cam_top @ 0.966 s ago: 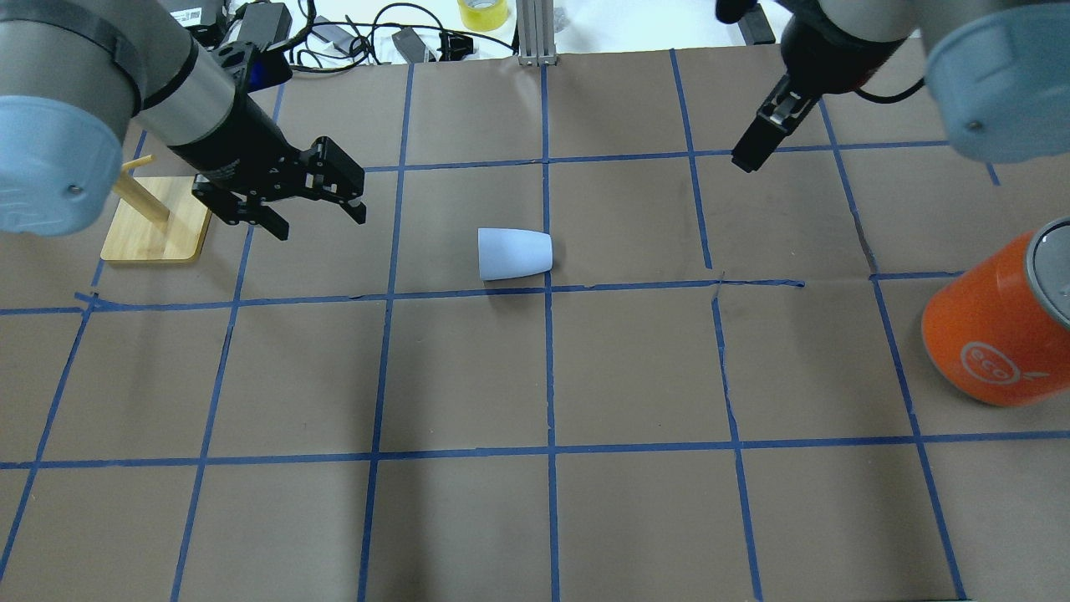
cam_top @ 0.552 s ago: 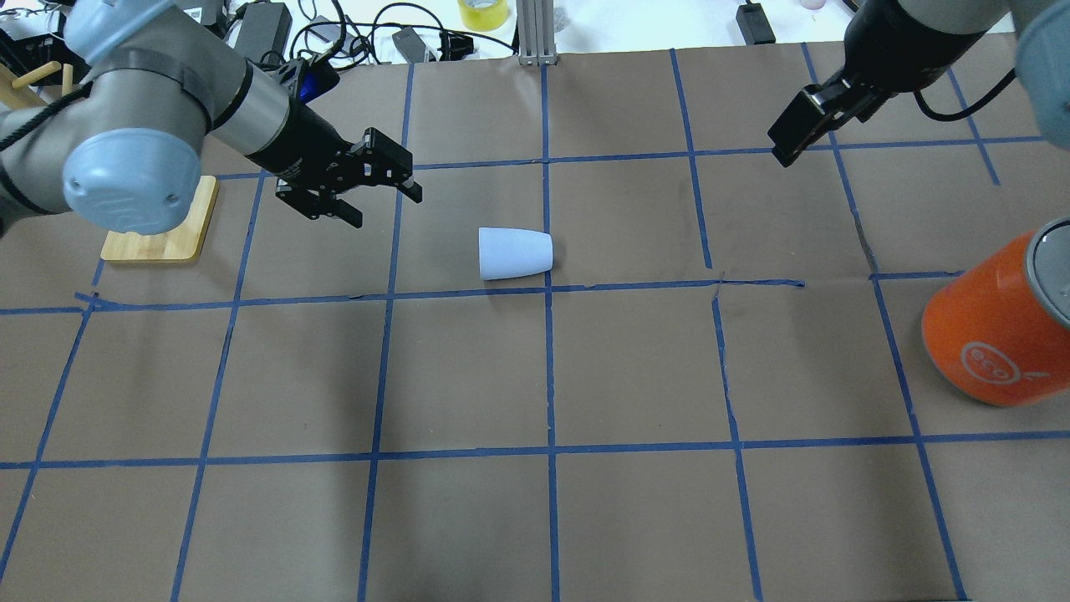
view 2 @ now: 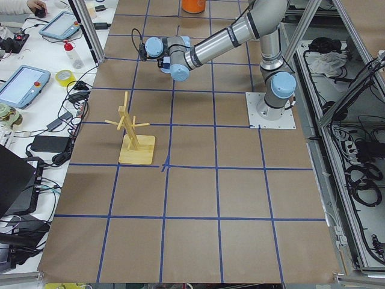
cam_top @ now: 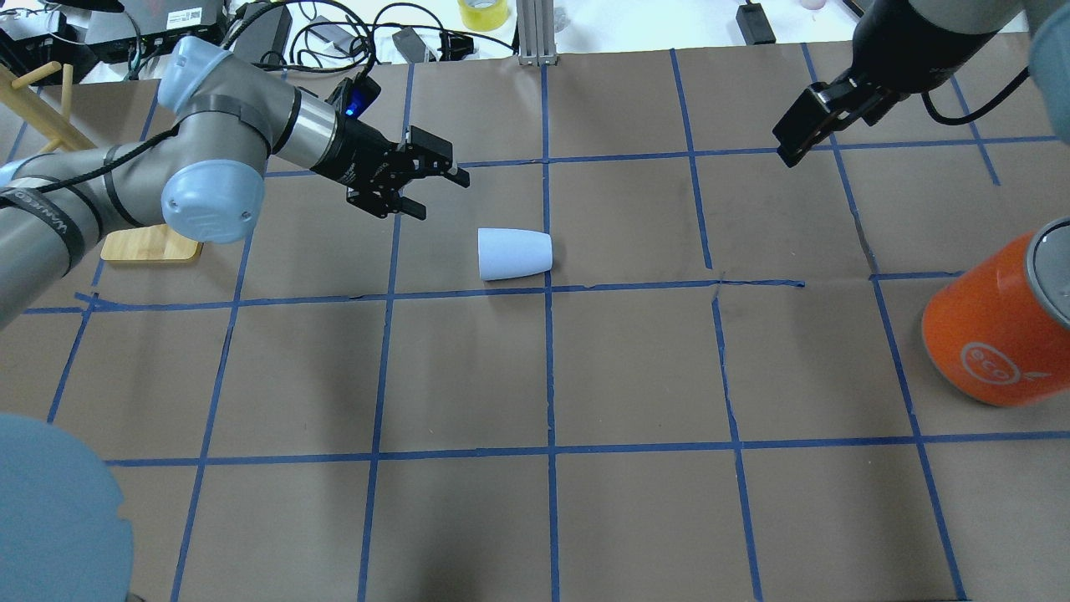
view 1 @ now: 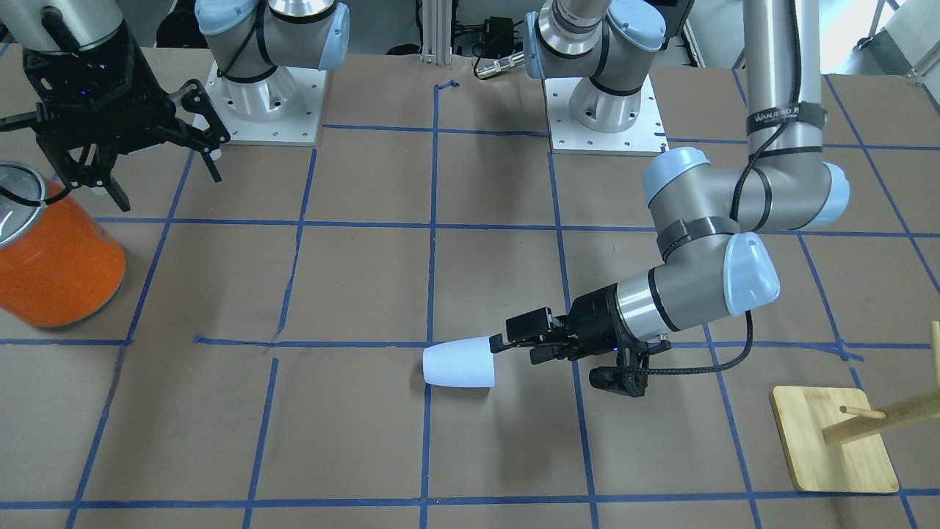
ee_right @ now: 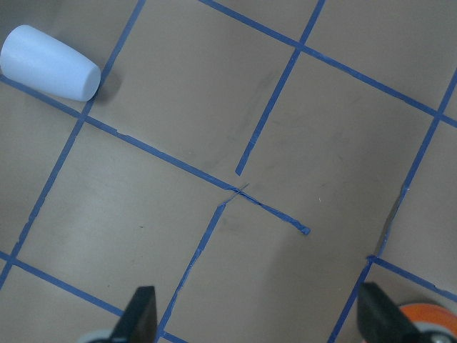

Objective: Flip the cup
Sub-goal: 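Reach the left gripper to the cup's open end and grasp its rim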

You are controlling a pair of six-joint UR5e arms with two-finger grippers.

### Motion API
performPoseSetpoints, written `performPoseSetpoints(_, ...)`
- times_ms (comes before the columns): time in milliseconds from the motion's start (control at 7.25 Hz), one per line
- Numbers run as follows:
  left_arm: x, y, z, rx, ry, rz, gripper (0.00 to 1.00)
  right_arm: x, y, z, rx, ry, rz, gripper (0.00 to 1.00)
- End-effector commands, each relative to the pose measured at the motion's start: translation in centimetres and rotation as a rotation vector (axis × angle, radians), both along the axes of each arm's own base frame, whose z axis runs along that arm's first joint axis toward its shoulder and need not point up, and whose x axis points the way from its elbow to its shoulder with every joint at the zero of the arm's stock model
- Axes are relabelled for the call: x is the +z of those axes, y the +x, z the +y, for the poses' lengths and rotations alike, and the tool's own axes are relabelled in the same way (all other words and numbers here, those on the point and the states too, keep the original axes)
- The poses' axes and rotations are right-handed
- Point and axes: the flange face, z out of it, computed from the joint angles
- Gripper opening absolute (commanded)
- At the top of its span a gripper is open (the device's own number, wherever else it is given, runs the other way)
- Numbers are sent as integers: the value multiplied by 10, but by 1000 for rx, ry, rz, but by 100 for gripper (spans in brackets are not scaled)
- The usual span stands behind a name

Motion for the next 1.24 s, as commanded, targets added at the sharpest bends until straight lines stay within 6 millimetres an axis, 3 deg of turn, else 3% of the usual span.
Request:
performPoseSetpoints(0,-37,-2,-2,5,29,49,100,-1,1,1,3,3,0,100)
performPoseSetpoints(276,-81,-10,8,-4,87,56,100,-1,1,1,3,3,0,100)
performPoseSetpoints(414,-90,-19,12,-15,75,62,100,-1,1,0,1,2,0,100)
performPoseSetpoints(552,-90,-28,14,-13,78,125,100,1,1,0,-18,-3,-3,100)
performPoseSetpoints(828,-85,-39,14,30,129,156,100,1,1,1,-268,14,-42,100)
performPoseSetpoints(966,-83,-40,12,27,84,152,85,1,2,2,-399,26,-61,100)
performPoseSetpoints(1103,-79,-40,9,50,98,154,57,1,4,3,-496,32,-77,100)
